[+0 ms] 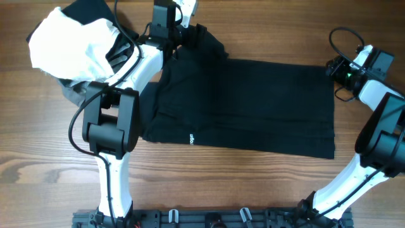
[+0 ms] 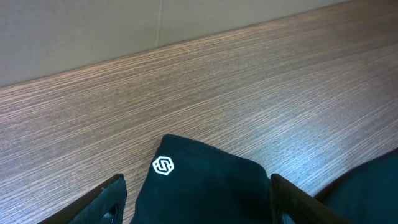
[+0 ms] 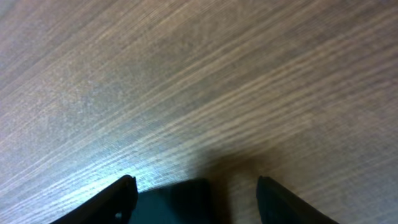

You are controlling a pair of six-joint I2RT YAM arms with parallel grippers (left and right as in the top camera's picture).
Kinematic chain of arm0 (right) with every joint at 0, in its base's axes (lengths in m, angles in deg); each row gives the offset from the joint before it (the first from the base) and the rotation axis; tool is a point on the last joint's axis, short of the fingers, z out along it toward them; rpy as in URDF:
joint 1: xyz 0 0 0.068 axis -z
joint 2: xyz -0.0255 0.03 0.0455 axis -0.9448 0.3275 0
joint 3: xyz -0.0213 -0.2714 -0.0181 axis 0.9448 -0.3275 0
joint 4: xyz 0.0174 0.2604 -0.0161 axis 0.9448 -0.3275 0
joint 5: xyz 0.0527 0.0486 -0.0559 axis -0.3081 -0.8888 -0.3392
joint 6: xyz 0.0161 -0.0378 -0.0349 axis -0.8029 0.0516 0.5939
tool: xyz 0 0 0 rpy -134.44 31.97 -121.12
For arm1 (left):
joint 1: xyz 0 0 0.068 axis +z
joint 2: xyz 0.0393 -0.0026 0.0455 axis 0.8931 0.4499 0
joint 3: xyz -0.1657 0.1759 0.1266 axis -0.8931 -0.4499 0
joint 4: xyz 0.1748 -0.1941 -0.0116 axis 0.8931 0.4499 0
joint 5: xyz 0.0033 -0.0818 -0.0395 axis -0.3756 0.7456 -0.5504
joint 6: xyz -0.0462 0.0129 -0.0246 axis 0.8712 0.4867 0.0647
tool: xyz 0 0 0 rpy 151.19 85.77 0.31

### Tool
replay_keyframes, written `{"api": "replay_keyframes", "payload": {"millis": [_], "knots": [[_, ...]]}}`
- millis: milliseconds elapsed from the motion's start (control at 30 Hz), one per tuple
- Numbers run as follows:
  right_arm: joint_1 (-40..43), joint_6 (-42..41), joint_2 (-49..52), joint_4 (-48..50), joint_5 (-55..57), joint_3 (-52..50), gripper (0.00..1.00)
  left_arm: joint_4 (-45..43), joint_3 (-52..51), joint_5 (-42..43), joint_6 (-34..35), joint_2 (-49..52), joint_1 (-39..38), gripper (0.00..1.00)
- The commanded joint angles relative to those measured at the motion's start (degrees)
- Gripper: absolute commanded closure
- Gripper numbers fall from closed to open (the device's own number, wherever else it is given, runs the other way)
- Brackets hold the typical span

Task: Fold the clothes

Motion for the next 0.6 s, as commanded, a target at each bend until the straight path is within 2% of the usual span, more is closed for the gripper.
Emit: {"api": "replay_keyframes", "payload": {"millis": [0,100,167,200,267,467,567], "knots": [[-2.58,-1.92,3.54,-1.42,-0.24,0.04,0.44,-0.17,0.2,0.09,-0.44,0.46,-0.33,0.28],[-3.76,-1.75,3.54,-2.12,0.42,0.07,0.57,-0.15,0.2,0.09,-0.44,0.48,-0.33,0.27],[-3.65,-2.36,3.5,-2.38,1.88,0.07,0.8,-0.15,0.2,0.09,-0.44,0.48,-0.31,0.26],[-3.52,-2.54,3.39,-2.82,2.25,0.26,0.87,-0.13,0.2,0.09,-0.44,0.52,-0.31,0.26],[-3.23,-3.56,2.4,-3.41,2.34,0.55,0.94,0.28,0.17,0.07,-0.46,0.59,-0.31,0.24],[-2.99,-3.45,-3.87,-5.7,2.56,0.55,0.96,0.24,0.17,0.09,-0.46,3.74,-0.31,0.25],[-3.02,-3.37,-6.08,-9.49,1.84,0.55,0.95,-5.99,0.17,0.37,-0.42,8.57,-0.33,0.28]]}}
